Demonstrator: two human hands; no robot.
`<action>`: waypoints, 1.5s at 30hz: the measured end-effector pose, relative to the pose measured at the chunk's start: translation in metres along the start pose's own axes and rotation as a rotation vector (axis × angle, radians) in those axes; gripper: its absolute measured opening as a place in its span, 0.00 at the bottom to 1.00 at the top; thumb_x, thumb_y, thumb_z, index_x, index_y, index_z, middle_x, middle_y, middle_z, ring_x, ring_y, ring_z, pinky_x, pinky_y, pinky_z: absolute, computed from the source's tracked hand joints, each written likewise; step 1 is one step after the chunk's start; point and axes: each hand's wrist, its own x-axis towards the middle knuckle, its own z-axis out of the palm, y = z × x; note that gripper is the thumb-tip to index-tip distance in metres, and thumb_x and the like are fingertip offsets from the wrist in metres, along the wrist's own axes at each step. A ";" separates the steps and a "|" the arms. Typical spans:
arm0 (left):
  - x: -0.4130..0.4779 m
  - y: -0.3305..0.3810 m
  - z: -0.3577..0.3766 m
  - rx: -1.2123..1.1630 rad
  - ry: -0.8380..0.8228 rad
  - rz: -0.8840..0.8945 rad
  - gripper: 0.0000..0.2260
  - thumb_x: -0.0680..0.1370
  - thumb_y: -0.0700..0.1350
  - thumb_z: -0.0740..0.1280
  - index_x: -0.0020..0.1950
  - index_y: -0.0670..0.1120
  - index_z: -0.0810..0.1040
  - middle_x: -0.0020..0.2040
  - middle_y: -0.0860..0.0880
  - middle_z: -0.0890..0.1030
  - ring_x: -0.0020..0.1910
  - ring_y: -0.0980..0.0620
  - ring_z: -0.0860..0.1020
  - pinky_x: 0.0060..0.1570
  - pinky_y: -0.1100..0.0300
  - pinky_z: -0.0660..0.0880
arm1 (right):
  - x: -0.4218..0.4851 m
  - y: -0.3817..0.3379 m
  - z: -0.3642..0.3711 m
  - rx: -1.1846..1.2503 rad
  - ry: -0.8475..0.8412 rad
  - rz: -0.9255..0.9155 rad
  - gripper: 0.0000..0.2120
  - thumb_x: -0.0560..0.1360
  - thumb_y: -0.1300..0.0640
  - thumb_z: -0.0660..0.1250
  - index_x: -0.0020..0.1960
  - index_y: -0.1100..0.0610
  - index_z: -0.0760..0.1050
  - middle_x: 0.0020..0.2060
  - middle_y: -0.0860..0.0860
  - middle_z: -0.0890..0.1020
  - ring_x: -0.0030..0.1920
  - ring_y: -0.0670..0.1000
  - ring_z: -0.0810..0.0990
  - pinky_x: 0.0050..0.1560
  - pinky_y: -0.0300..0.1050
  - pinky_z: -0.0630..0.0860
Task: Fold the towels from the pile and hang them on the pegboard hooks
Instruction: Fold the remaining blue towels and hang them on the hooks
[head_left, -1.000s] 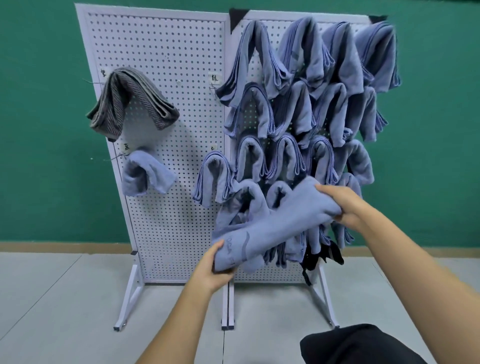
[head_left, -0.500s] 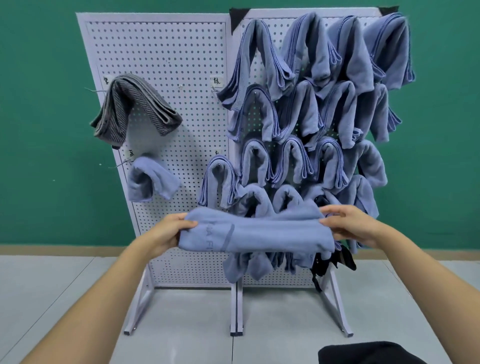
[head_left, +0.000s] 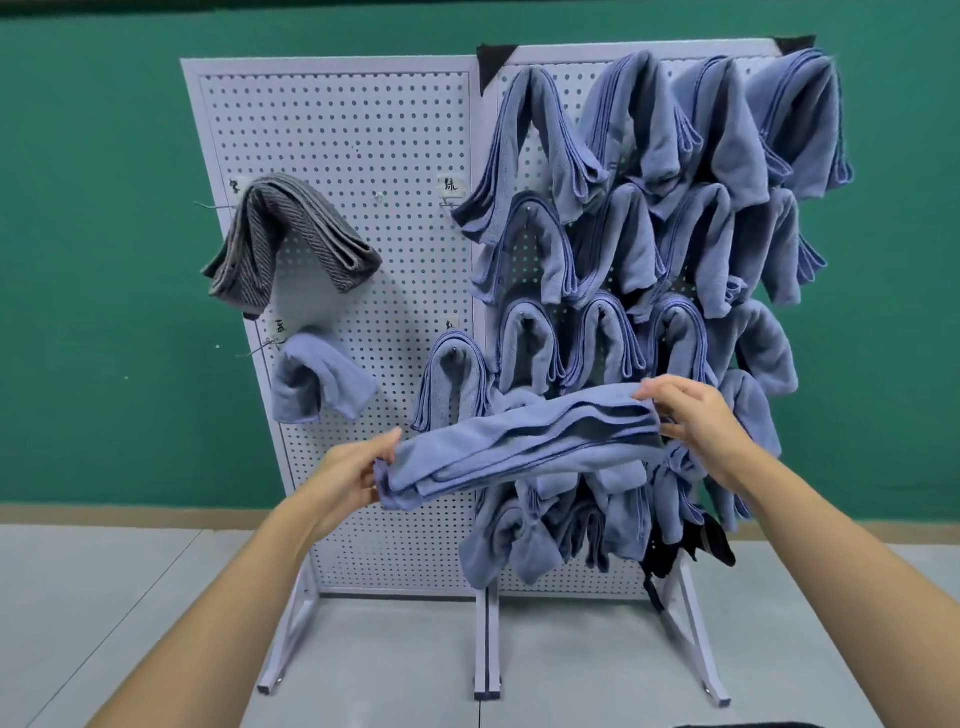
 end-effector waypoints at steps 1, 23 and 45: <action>0.002 -0.006 0.004 0.051 0.033 -0.032 0.13 0.74 0.47 0.71 0.33 0.44 0.74 0.32 0.46 0.77 0.34 0.50 0.76 0.39 0.57 0.76 | 0.001 -0.003 0.004 -0.033 0.002 -0.013 0.10 0.77 0.53 0.67 0.40 0.57 0.76 0.39 0.56 0.74 0.41 0.52 0.73 0.45 0.46 0.73; -0.019 -0.012 0.109 0.140 -0.008 0.280 0.30 0.73 0.62 0.66 0.71 0.53 0.63 0.66 0.57 0.72 0.65 0.57 0.70 0.62 0.60 0.67 | 0.035 -0.094 0.132 -0.265 -0.137 -0.030 0.10 0.68 0.62 0.74 0.41 0.56 0.72 0.34 0.50 0.74 0.34 0.48 0.72 0.36 0.39 0.69; -0.034 0.080 0.069 0.738 0.414 0.436 0.07 0.70 0.46 0.67 0.45 0.54 0.83 0.37 0.56 0.83 0.39 0.53 0.80 0.35 0.58 0.77 | -0.005 -0.023 0.099 -0.019 -0.269 0.241 0.14 0.77 0.65 0.65 0.62 0.55 0.74 0.59 0.50 0.78 0.61 0.48 0.75 0.60 0.44 0.72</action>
